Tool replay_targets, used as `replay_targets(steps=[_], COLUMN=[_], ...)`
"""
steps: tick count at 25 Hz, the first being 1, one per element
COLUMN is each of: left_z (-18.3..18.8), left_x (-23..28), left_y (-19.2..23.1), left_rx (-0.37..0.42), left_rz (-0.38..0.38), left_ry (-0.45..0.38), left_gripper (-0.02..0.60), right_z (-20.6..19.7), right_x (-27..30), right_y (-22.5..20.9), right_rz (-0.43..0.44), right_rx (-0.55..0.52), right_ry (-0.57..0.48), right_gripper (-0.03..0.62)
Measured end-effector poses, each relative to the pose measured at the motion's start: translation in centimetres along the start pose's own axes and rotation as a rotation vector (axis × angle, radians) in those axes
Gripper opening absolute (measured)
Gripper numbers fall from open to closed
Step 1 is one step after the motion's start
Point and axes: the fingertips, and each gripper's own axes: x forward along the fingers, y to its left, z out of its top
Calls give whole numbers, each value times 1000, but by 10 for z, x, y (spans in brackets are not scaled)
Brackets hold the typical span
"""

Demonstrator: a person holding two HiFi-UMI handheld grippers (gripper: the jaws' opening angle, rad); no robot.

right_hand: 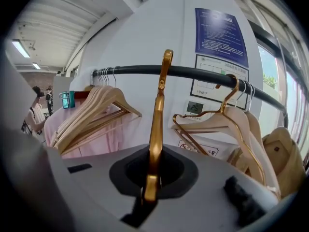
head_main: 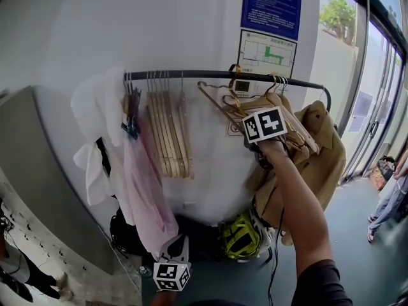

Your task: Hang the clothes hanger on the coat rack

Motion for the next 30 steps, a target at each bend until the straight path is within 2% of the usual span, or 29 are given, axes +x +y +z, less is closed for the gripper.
replay_targets(steps=[7, 16, 20, 21, 23, 24, 30], left_z=[-2, -4, -1, 1, 3, 4, 1], left_x=[-4, -8, -6, -5, -4, -4, 0], left_y=[1, 4, 2, 1, -2, -4, -18], left_rx=[8, -9, -7, -6, -4, -2, 3], left_rz=[8, 31, 22, 19, 14, 11, -11], left_ry=[14, 17, 22, 19, 16, 16, 29], left_gripper=[9, 9, 9, 9, 9, 9, 9], right_z=[-17, -22, -17, -15, -11, -10, -7], right_x=[12, 14, 9, 6, 1, -2, -40], right_y=[1, 0, -3, -5, -6, -7, -12], right_rz=[-22, -31, -73, -81, -75, -71, -73], right_rx=[-14, -32, -63, -61, -51, -47, -21], right_ry=[48, 52, 8, -11, -43, -62, -218], right_gripper=[15, 17, 23, 38, 134, 162, 192])
